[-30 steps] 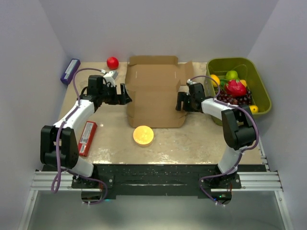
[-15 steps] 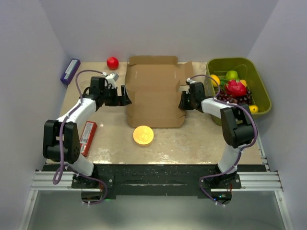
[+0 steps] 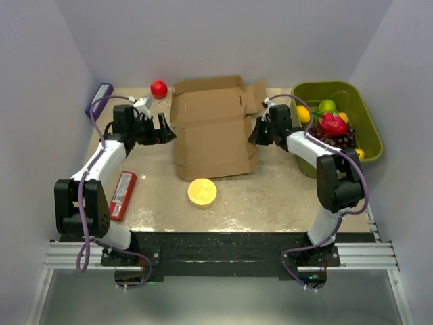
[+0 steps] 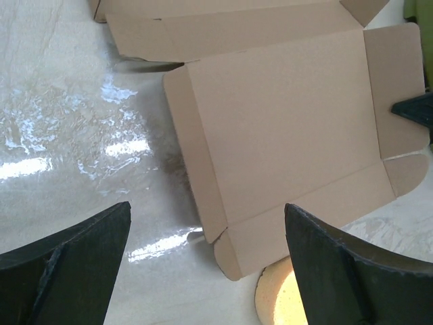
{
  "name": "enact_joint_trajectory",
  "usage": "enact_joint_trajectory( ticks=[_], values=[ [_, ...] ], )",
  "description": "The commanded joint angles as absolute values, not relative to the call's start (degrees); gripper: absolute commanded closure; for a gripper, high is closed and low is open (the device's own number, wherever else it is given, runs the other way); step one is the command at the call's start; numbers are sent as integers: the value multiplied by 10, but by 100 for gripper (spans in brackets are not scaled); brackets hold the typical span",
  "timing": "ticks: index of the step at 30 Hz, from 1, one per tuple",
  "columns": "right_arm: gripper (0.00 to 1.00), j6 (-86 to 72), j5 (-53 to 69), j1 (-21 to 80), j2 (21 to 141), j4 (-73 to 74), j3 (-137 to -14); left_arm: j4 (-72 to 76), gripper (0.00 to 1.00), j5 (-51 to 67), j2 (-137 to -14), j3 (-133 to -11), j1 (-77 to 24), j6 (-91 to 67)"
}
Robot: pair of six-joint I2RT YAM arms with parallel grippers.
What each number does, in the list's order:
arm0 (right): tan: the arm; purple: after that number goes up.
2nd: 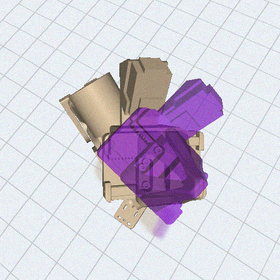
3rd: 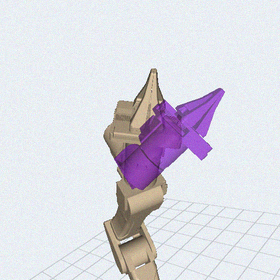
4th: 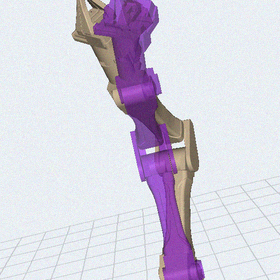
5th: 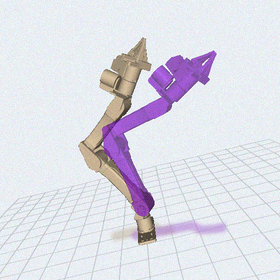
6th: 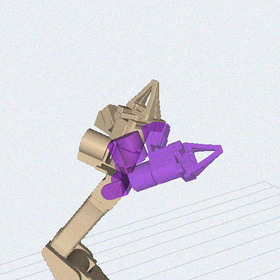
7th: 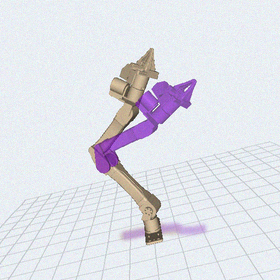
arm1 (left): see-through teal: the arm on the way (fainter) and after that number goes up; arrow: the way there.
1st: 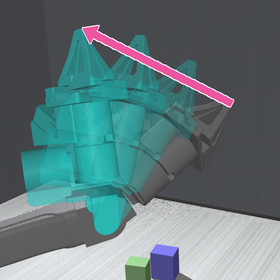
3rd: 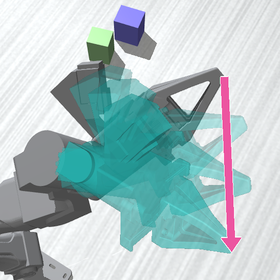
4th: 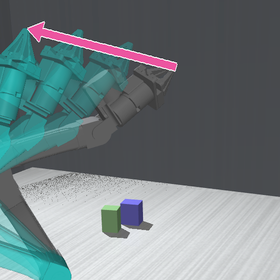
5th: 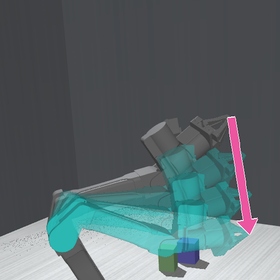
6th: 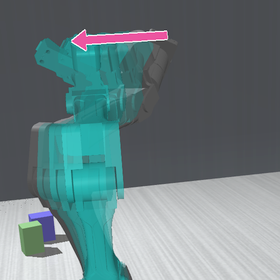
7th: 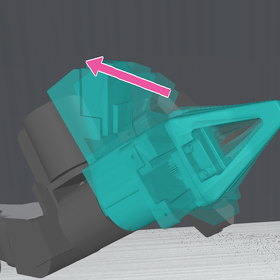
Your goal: Fold the paper box
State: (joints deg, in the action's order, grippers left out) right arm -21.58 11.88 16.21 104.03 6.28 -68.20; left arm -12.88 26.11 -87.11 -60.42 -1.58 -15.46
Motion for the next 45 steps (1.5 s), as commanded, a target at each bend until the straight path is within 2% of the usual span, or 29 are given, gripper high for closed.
enact_joint_trajectory(
  ticks=[1,12,21,29,37,45],
  values=[
    [100,-263,196,163,975,24,-728,-107,0,268,-832,-613,-5,-159],
    [100,-336,265,182,874,-14,-715,-75,0,310,-779,-595,97,-192],
    [100,-328,308,188,771,44,-615,-80,0,298,-781,-595,102,-182],
    [100,-370,323,200,694,39,-536,-83,0,306,-802,-598,103,-177],
    [100,-392,304,242,672,42,-544,-98,0,298,-822,-602,101,-164],
    [100,-388,284,277,650,47,-460,-113,0,277,-837,-607,101,-153]
  ],
)
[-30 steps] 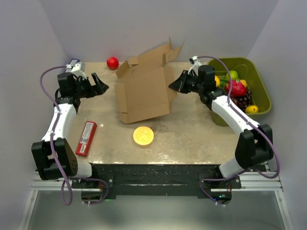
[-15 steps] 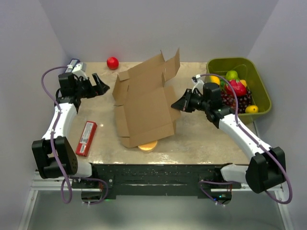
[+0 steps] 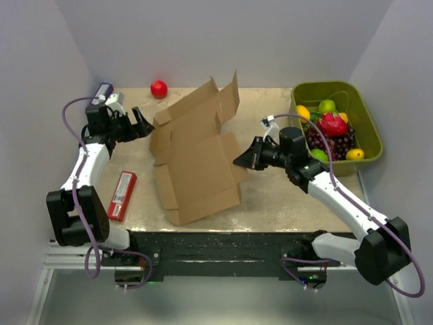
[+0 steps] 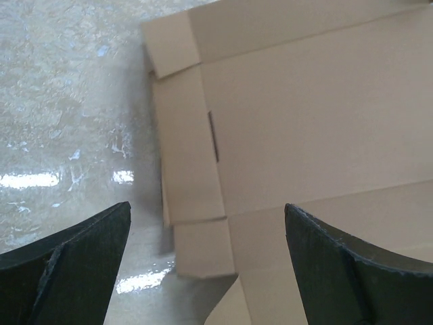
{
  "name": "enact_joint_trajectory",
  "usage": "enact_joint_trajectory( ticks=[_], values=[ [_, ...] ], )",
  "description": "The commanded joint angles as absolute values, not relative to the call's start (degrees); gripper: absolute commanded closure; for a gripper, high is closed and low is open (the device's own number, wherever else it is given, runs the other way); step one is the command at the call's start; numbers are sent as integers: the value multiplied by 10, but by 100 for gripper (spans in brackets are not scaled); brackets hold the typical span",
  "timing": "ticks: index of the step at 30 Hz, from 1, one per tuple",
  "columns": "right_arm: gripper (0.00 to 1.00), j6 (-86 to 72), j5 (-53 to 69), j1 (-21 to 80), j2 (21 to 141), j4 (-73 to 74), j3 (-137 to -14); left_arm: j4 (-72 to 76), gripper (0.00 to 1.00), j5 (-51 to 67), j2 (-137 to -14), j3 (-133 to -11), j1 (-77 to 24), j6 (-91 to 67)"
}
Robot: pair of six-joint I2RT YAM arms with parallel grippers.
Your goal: Fold the paper box
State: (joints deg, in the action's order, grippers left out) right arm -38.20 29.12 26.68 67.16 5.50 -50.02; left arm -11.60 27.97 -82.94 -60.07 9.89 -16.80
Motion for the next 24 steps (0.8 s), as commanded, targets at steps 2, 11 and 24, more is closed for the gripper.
enact_joint_trajectory(
  ticks=[2,11,24],
  values=[
    [100,-382,274,278,649,51,-443,-111,0,293,-849,-606,102,-154],
    [100,-344,215,278,662,40,-395,-168,0,156,-893,-630,80,-100],
    [100,-280,160,278,659,69,-396,-158,15,171,-997,-662,35,-99]
  ],
)
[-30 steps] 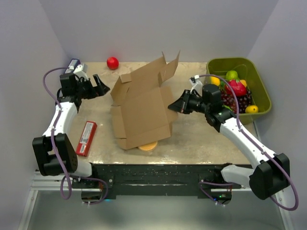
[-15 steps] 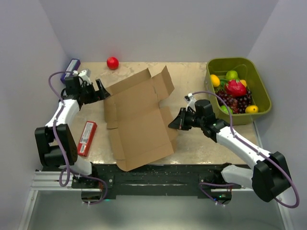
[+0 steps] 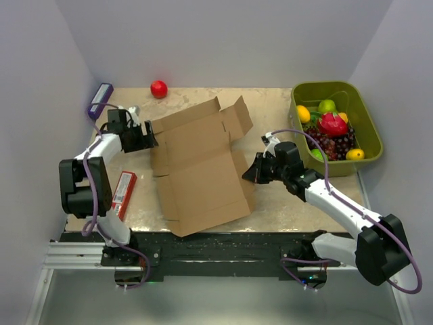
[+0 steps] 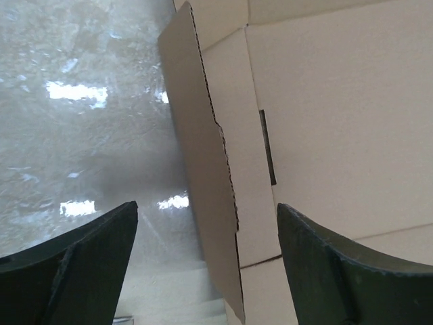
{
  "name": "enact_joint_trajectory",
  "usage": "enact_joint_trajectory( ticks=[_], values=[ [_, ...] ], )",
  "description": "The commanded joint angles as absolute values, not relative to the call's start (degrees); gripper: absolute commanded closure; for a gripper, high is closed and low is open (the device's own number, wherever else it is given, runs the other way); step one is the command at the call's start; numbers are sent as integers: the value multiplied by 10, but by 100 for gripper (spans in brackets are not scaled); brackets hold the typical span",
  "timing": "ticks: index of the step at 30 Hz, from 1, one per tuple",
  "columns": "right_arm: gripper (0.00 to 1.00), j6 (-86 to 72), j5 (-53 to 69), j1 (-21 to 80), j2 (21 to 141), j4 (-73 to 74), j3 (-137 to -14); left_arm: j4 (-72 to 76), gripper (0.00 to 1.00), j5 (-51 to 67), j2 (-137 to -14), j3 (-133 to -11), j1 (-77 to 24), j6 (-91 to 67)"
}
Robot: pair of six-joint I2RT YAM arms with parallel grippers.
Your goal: Fold the paper box
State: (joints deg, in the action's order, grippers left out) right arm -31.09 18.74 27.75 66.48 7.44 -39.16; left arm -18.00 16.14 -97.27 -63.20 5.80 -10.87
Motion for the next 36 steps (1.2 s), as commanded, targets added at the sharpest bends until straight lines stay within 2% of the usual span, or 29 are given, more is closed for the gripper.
enact_joint_trajectory(
  ticks=[1,3,4,6,7,9,10,13,20,25,33,34,36],
  values=[
    [100,-279,158,279,660,70,-396,-159,20,166,-1009,-668,31,-98],
    [100,-271,155,279,658,71,-396,-156,24,168,-1018,-669,21,-96],
    [100,-268,153,278,657,72,-396,-154,34,170,-1020,-667,18,-95],
    [100,-257,141,278,652,82,-400,-144,47,167,-1018,-661,12,-94],
    [100,-253,133,278,651,95,-403,-140,60,161,-1010,-657,11,-94],
    [100,-238,109,278,645,112,-416,-125,74,155,-999,-647,6,-96],
    [100,-235,101,278,642,128,-419,-120,87,154,-990,-643,5,-97],
    [100,-222,83,278,626,150,-432,-107,100,149,-970,-635,5,-98],
    [100,-234,125,281,604,140,-452,-108,100,111,-891,-627,4,-83],
    [99,-255,136,322,621,108,-463,-108,100,53,-780,-603,16,-48],
    [93,-308,119,449,745,27,-497,-124,100,-43,-702,-595,69,17],
    [89,-323,120,456,757,7,-500,-127,100,-60,-700,-596,71,29],
    [67,-336,124,471,785,-13,-504,-126,100,-84,-686,-587,73,40]
  ],
)
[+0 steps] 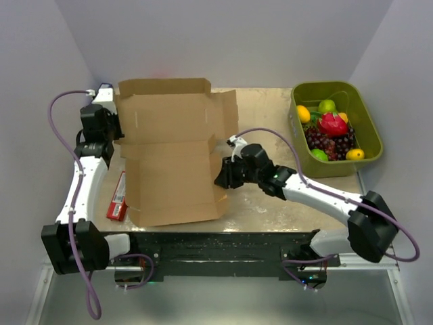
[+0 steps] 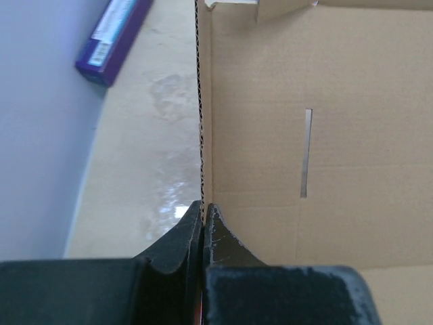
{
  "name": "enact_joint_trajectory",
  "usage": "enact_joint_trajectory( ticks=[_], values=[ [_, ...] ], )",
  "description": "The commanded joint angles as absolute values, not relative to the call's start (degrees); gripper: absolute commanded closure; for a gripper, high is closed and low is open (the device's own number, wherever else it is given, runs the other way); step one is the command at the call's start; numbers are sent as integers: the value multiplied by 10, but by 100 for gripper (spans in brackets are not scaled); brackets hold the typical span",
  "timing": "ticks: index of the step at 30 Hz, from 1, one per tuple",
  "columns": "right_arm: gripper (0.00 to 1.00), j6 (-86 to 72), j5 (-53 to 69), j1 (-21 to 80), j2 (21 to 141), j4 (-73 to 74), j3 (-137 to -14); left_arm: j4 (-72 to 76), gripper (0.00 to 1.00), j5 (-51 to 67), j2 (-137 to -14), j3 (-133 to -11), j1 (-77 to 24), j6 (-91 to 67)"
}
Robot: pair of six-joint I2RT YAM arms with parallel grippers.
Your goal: Fold the paper box
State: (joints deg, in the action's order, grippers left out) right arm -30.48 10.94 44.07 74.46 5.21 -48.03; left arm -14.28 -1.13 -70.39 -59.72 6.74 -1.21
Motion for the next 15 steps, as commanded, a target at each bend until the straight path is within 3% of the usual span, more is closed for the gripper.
enact_joint_trajectory(
  ticks=[1,2,3,5,9,15],
  values=[
    [58,-344,127,474,790,-28,-507,-121,100,-110,-680,-581,73,50],
    [50,-345,126,482,796,-31,-509,-116,100,-122,-674,-569,72,54],
    [35,-345,115,486,801,-31,-512,-113,100,-132,-664,-564,73,55],
    [28,-330,99,507,803,-19,-525,-104,100,-162,-654,-553,73,64],
    [25,-306,29,563,790,-2,-534,-98,100,-219,-644,-546,72,75],
    [25,-336,38,601,823,-33,-527,-82,100,-279,-630,-545,93,77]
  ],
)
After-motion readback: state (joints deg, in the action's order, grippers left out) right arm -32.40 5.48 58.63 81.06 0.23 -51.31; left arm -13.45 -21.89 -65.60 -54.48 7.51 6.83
